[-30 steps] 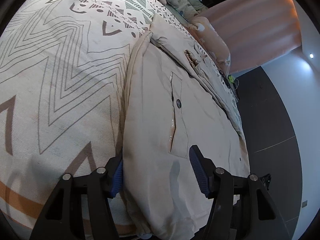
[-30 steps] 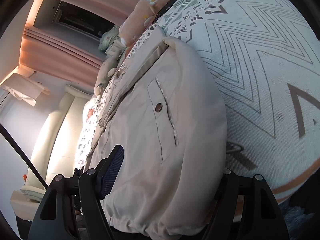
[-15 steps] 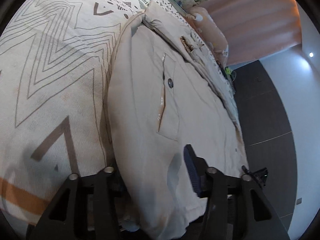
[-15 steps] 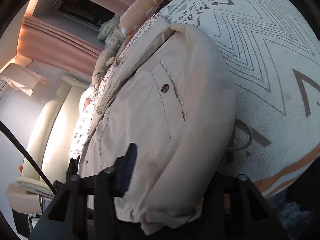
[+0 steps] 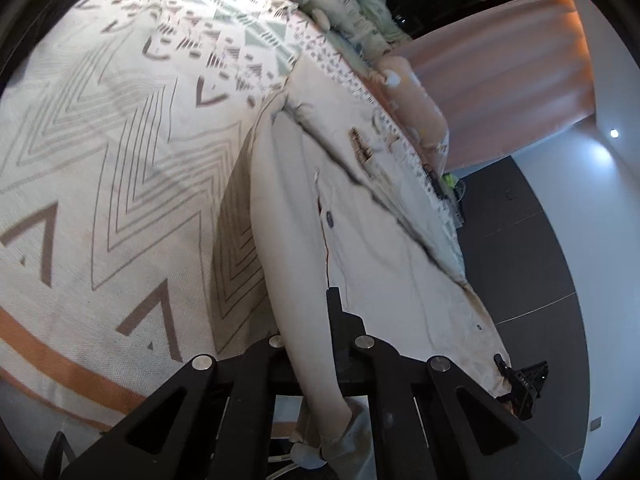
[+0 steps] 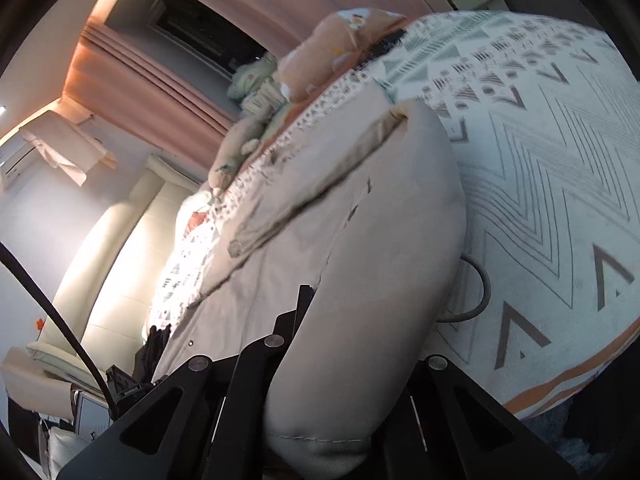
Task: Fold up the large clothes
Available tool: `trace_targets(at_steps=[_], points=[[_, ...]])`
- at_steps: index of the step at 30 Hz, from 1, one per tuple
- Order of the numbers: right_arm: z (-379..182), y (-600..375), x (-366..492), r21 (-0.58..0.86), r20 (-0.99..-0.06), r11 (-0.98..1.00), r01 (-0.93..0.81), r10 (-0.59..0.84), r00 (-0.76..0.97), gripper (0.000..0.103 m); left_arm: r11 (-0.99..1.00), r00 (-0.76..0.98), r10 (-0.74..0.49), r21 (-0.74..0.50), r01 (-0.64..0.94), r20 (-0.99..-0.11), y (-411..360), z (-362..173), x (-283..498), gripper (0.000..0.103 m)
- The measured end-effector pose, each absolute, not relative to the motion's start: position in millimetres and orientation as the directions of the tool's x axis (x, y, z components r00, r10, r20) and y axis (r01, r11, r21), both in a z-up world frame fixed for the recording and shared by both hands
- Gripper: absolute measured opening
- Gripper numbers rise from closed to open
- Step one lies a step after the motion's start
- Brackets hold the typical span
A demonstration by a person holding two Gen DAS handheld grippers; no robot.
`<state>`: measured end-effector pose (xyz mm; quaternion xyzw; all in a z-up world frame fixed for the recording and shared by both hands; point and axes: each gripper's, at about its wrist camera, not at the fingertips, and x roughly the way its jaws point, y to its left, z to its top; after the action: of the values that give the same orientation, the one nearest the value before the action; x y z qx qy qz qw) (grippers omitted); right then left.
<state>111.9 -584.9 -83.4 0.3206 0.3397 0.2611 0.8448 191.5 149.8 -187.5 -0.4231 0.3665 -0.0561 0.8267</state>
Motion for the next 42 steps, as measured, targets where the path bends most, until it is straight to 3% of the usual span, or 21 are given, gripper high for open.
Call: trace_targets(at_steps=[11, 24, 31, 37, 42], points=[[-36, -593, 62, 0.692, -0.300, 0.626, -0.361, 0.703, 0.644, 0.002, 0.601, 0.833, -0.365, -0.788, -0.131, -0.416, 172, -119, 139, 0.005], [-19, -607, 3, 0.711, -0.216, 0.560, -0.425, 0.749, 0.626, 0.002, 0.587, 0.900, -0.285, -0.802, -0.109, -0.331, 178, -79, 55, 0.005], [-11, -619, -2, 0.754, -0.108, 0.465, -0.465, 0.785, 0.610, 0.002, 0.596, 0.937, -0.254, -0.802, -0.045, -0.241, 172, -38, 18, 0.006], [-2, -626, 14, 0.726, -0.058, 0.475, -0.498, 0.763, 0.643, 0.002, 0.601, 0.945, -0.274, -0.799, 0.024, -0.178, 171, -5, 29, 0.006], [-5, -625, 49, 0.731, -0.056, 0.481, -0.483, 0.748, 0.661, 0.002, 0.623, 0.947, -0.259, -0.782, 0.016, -0.188, 172, 12, 71, 0.006]])
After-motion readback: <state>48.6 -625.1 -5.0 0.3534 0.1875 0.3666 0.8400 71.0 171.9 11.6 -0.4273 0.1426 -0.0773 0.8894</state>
